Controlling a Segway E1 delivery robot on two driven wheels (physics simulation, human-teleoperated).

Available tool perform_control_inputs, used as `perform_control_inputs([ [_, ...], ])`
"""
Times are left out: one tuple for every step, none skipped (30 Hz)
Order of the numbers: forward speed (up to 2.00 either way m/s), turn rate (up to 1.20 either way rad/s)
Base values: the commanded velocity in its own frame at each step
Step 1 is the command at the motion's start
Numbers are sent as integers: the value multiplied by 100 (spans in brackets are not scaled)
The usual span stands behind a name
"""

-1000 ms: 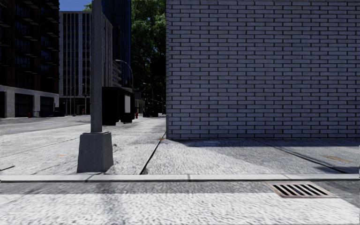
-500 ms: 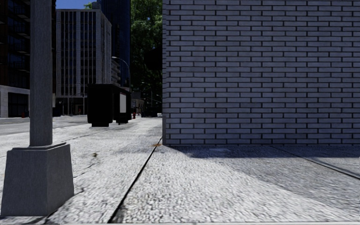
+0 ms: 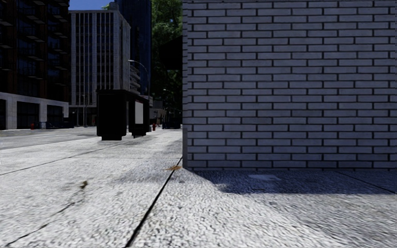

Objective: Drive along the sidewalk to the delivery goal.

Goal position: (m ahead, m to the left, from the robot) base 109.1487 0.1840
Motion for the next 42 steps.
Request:
perform_control_inputs([
  [133,33],
  [131,36],
  [131,36],
  [131,37],
  [130,37],
  [130,37],
  [129,37],
  [129,37],
  [129,38],
  [129,38],
  [129,40],
  [129,41],
  [129,41],
  [129,44],
  [129,47],
  [129,48],
  [129,48],
  [129,53],
  [129,57],
  [129,58],
  [129,58],
  [129,58],
  [129,58],
  [129,58],
  [129,58],
  [129,58],
  [129,58],
  [129,58],
  [129,58],
  [129,58],
  [129,58],
  [129,58],
  [129,58],
  [129,58],
  [129,58],
  [129,58],
  [129,58],
  [129,58],
  [129,55],
  [129,51],
  [129,51],
  [200,12],
])
